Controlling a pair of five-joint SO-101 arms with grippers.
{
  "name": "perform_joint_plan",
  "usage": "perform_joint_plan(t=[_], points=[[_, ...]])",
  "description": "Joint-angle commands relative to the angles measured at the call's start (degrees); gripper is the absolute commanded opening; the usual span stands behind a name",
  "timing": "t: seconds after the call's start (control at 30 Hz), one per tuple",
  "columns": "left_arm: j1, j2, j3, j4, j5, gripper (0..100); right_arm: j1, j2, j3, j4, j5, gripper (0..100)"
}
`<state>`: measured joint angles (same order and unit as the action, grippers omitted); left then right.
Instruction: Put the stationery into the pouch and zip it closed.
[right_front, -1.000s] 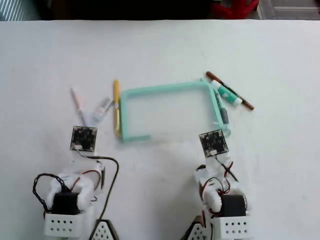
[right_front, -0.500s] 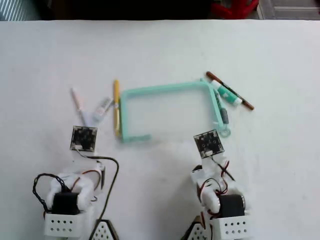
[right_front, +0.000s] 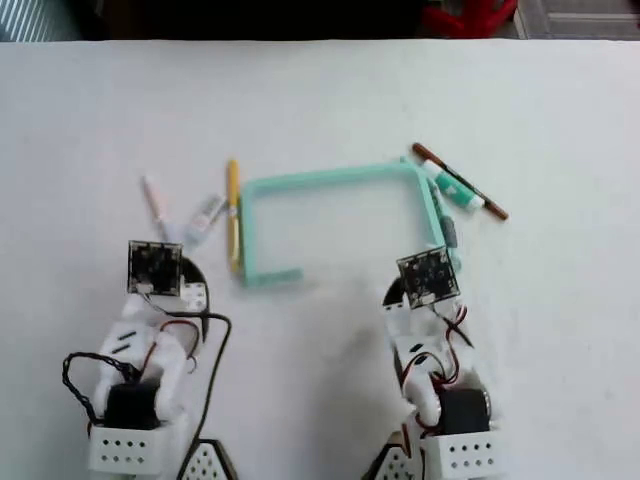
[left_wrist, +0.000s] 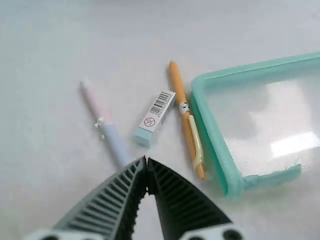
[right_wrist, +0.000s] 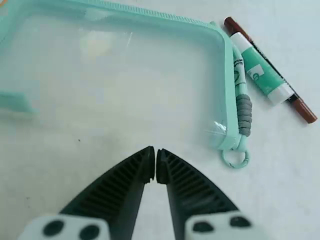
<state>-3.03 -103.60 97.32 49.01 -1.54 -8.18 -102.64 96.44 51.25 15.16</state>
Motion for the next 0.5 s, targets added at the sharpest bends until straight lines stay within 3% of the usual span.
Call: perform_joint_plan(t=[0.0, 0.17, 0.33, 0.47], points=[[-4.4, 0.0, -1.6, -0.2, -0.8, 3, 0.0, 0.0, 0.4, -2.2, 0.6, 2.5], [-11.0, 0.0, -2.8, -0.1, -12.6, 3, 0.1, 0.0, 0.4, -5.1, 2.7, 2.5], [-10.9, 0.0, -2.8, 1.8, -14.0, 3, 0.3, 0.0, 0.4, -3.2, 22.0, 2.5], [-10.9, 0.0, -2.9, 3.9, -14.9, 3, 0.3, 0.0, 0.4, -3.6, 25.7, 2.5]])
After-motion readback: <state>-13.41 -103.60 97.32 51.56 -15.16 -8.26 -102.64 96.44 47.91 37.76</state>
